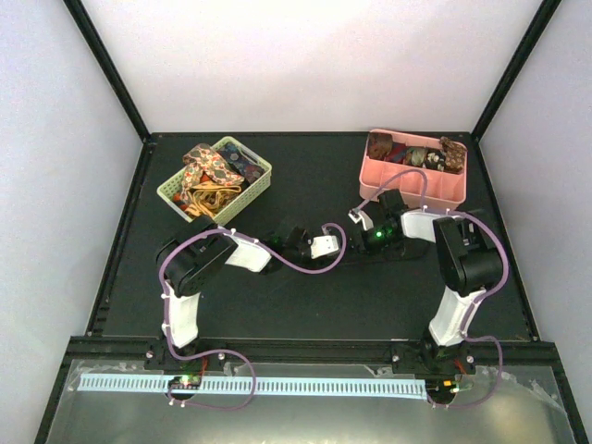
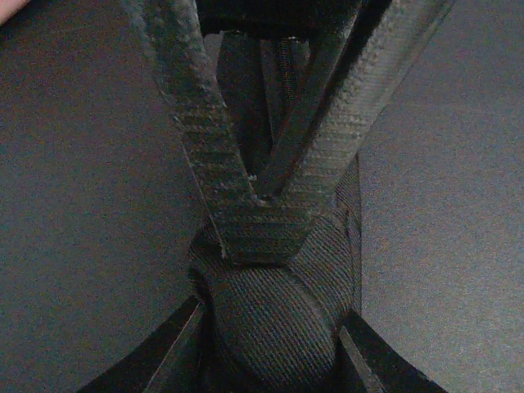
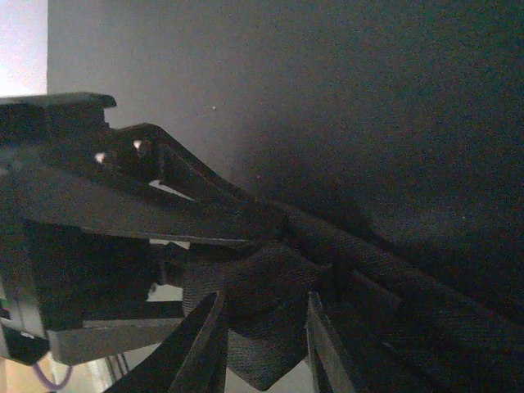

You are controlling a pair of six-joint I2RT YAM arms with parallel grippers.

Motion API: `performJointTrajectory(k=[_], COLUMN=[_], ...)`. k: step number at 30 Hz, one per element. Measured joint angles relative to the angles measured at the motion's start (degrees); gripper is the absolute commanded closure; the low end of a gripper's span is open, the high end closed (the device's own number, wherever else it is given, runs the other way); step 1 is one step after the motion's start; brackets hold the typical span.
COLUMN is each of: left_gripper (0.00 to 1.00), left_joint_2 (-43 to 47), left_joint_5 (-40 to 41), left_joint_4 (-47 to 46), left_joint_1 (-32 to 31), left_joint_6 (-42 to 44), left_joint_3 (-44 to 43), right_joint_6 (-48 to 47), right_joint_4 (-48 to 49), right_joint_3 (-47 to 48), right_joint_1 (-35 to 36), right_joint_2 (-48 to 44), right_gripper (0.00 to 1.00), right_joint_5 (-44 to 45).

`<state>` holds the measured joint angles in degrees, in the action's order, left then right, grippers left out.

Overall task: Roll the ties
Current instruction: Roll the tie at the center of the board.

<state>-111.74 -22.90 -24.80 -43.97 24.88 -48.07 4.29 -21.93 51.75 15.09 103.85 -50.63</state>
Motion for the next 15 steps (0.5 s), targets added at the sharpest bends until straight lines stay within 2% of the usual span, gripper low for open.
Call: performJointTrajectory(k=[3, 6, 8, 11, 13, 14, 15], left_gripper=[0.69, 0.69, 0.69, 0.69, 0.69, 0.69, 0.69], left_joint_2=[0.0, 0.0, 0.0, 0.0, 0.0, 0.0, 0.0], left_joint_5=[0.0, -0.02, -0.02, -0.04, -0.04, -0.04, -0.04], left_joint_4=[0.09, 0.28, 0.39, 0.44, 0.46, 0.46, 0.46], left_joint_1=[0.0, 0.0, 0.0, 0.0, 0.02, 0.0, 0.0], left_joint_6=[0.0, 0.0, -0.02, -0.02, -0.02, -0.02, -0.02], left_joint_3=[-0.04, -0.15, -0.2, -0.22, -0.22, -0.22, -0.22], right_joint_6=[-0.83, -1.31, -1.6, -1.79, -1.9, -2.14, -1.92], right_joint_4=[-0.28, -0.48, -0.74, -0.98, -1.01, -1.07, -1.27], right_joint_3=[0.13, 0.22, 0.28, 0.31, 0.35, 0.42, 0.63], right_joint_1=[0.0, 0.0, 0.0, 0.11, 0.22, 0.24, 0.28], right_joint_2=[0.72, 1.31, 1.4, 1.4, 1.4, 1.42, 1.53], right_gripper=[0.76, 0.65, 0.65, 0.74, 0.85, 0.94, 0.98], right_joint_5=[0.15, 0.02, -0.2, -0.52, -0.55, -0.55, -0.5])
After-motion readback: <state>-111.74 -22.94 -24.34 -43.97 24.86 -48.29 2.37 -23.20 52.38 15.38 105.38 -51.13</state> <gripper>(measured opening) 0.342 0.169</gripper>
